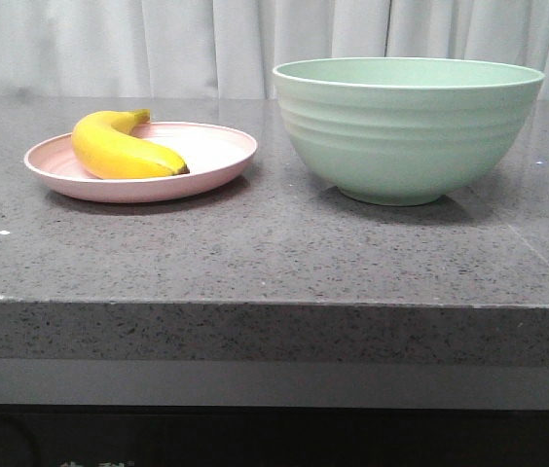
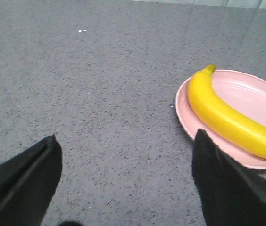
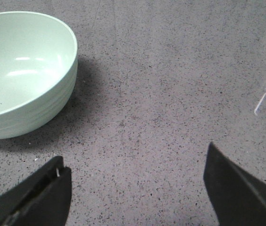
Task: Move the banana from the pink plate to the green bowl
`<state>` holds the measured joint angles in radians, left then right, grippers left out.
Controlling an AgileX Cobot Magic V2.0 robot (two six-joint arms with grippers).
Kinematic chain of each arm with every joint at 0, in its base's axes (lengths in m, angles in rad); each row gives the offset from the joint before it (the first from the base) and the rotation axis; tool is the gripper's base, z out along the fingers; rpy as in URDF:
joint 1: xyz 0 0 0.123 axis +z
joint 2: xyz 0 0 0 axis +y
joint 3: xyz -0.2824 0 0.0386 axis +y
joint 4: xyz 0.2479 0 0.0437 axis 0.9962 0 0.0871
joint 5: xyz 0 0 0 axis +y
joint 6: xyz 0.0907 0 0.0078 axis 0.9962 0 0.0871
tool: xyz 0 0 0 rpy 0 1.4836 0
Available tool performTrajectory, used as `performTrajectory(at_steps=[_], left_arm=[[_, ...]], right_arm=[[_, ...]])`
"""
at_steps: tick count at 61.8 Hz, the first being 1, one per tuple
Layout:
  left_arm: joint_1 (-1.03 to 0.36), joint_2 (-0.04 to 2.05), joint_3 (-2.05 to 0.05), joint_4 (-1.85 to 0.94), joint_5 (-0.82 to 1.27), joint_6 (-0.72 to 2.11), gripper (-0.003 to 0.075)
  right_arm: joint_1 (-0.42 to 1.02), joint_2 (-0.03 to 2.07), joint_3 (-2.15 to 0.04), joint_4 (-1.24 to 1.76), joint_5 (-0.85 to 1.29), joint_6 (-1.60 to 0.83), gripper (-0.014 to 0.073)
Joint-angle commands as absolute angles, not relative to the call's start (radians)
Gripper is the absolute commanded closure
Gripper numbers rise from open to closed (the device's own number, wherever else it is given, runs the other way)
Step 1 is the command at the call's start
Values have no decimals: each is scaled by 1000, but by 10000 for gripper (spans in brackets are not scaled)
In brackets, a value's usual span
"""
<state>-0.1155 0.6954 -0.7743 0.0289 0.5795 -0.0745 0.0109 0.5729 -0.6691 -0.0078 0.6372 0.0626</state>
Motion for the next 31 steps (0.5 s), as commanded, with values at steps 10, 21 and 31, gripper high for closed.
performTrajectory(at_steps=[10,21,31], left_arm=[[-311,808,-902,53,508,-65,175],[-406,973,-1040,75,642,-96,175],[-413,1178,-1217,30,853,-154,175]], right_arm=[[10,582,-699,0,572,51,-7],[10,582,-699,0,572,51,-7],[10,582,-699,0,572,51,-7]])
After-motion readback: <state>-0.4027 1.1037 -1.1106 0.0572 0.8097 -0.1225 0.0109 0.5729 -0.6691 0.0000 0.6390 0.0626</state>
